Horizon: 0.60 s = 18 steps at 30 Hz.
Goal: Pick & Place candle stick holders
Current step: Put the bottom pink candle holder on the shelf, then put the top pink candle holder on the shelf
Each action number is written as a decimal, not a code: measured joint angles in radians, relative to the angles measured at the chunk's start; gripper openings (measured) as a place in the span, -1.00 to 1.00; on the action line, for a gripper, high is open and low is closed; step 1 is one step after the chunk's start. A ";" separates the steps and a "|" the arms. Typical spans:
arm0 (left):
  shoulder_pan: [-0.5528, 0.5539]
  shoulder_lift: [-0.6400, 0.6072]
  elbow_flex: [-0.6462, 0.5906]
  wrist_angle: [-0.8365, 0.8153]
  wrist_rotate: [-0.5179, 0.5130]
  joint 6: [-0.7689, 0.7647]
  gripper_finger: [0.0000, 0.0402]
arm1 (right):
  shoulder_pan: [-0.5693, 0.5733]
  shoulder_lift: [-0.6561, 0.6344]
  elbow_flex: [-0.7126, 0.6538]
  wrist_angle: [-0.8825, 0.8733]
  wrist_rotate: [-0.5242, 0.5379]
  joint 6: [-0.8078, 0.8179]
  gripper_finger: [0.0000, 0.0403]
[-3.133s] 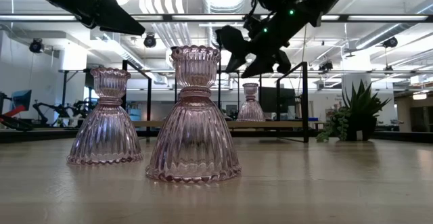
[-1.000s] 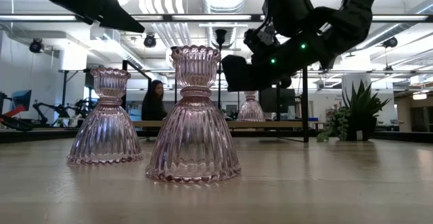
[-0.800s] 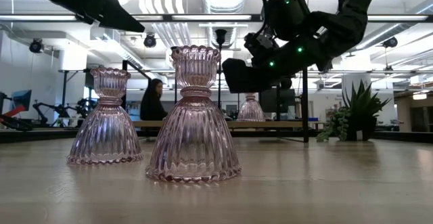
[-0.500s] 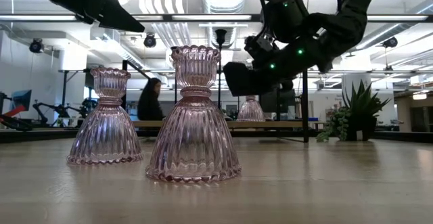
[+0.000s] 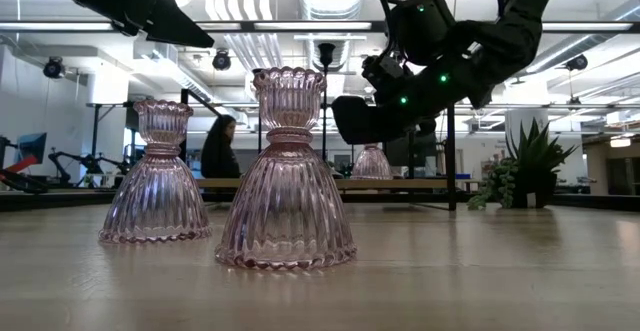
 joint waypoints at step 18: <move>0.000 0.000 0.000 0.000 0.000 0.006 -0.17 | 0.083 -0.044 0.000 0.018 -0.067 -0.039 -0.65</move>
